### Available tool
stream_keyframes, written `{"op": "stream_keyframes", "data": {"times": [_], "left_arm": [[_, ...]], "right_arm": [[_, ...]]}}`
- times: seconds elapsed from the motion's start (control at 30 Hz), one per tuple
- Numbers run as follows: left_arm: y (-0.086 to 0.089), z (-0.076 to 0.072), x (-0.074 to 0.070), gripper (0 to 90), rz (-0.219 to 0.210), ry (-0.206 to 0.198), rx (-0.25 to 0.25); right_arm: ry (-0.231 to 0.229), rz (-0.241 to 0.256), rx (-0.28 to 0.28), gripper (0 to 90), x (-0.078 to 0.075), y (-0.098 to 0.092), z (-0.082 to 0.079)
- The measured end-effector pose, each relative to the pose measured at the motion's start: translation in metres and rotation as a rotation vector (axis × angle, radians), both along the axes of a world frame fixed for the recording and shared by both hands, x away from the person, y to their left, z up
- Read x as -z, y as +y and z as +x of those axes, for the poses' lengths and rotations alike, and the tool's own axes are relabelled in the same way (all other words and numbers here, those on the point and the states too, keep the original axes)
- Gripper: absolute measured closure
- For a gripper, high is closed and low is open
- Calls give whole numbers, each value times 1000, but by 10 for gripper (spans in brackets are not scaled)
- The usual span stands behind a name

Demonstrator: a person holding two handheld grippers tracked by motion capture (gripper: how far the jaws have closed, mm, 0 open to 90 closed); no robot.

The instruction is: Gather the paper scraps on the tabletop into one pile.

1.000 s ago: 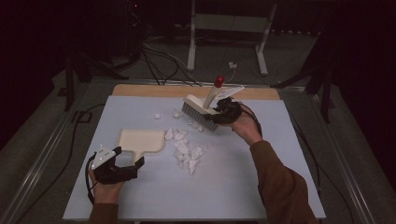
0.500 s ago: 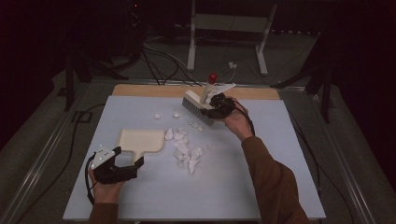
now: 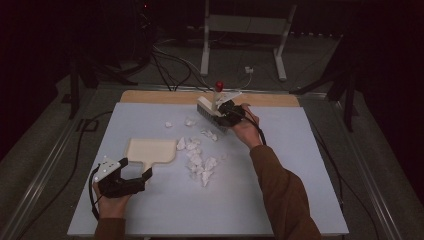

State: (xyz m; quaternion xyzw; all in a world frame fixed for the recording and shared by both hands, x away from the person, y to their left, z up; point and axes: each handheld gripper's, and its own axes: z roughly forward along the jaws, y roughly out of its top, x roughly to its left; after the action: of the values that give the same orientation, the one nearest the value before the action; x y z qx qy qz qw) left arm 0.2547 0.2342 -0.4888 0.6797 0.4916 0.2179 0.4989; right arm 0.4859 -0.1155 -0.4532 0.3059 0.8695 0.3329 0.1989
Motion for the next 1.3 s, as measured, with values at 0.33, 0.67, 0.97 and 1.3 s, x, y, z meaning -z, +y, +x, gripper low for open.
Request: {"op": "stream_keyframes", "data": {"times": [0.33,0.67,0.97,1.3], "left_arm": [[0,0,1,5,-5,5,3],[0,-1,1,5,-1,9,2],[-1,0,3,5,2,14,2],[-3,1,5,6,4,23,2]], "right_arm": [[-47,-96,-33,679,13,26,-1],[-96,-194,-221,679,18,47,-19],[-118,-235,-382,679,15,43,-45],[-100,-226,-489,679,7,21,-71]]}}
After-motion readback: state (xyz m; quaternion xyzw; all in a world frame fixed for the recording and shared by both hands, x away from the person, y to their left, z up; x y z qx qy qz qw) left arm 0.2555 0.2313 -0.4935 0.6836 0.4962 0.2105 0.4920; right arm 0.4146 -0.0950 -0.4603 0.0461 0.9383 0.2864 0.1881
